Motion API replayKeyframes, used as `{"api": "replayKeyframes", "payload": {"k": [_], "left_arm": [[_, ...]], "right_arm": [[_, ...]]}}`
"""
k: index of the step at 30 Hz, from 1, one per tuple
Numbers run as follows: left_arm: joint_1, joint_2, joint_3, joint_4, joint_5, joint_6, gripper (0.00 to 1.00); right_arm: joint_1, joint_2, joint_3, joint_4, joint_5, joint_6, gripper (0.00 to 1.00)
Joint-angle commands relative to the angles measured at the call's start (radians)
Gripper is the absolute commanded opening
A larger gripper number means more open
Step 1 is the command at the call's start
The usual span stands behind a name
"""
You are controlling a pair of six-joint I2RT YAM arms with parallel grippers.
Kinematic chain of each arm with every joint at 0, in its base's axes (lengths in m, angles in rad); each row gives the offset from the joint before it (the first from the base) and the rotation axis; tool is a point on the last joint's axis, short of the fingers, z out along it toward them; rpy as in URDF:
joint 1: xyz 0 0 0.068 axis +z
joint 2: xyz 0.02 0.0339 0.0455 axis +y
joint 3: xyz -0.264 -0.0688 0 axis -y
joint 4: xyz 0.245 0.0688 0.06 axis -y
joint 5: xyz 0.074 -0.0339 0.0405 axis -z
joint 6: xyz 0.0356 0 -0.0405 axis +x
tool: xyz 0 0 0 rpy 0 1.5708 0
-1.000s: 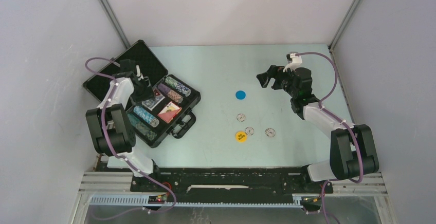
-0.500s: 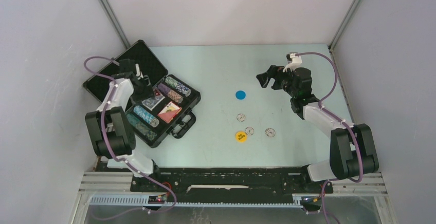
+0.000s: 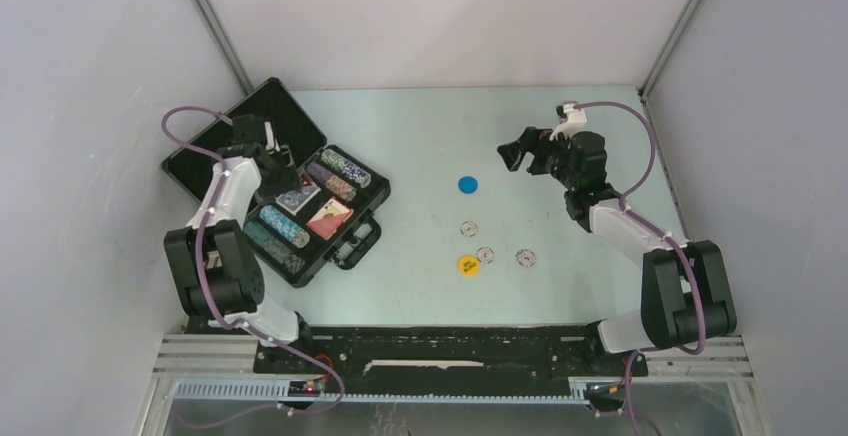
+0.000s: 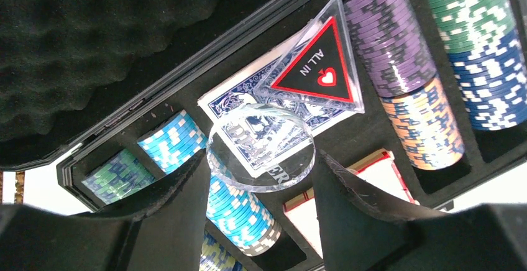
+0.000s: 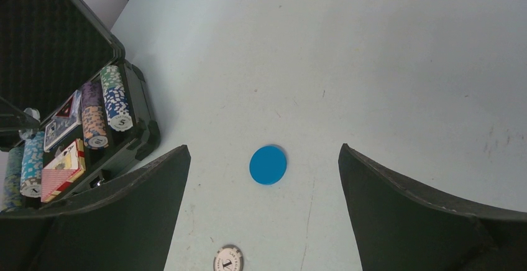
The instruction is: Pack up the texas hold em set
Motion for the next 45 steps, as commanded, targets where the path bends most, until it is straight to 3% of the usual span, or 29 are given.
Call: {"api": "replayKeyframes", "payload": {"k": [1, 29, 45], "left_arm": [[-0.019, 0.017, -0.005, -0.010, -0.045, 0.019, 0.56], [-0.029, 0.108, 0.047, -0.039, -0.087, 0.024, 0.65], [-0.019, 0.023, 0.020, 0.024, -0.145, 0.024, 0.77]], "right_arm": [[-0.004, 0.002, 0.042, 0.040, -0.002, 0.015, 1.00], [-0.008, 0.002, 0.042, 0.039, -0.008, 0.021, 1.00], [-0.009, 0.002, 0.042, 0.041, -0.011, 0.024, 1.00]]}}
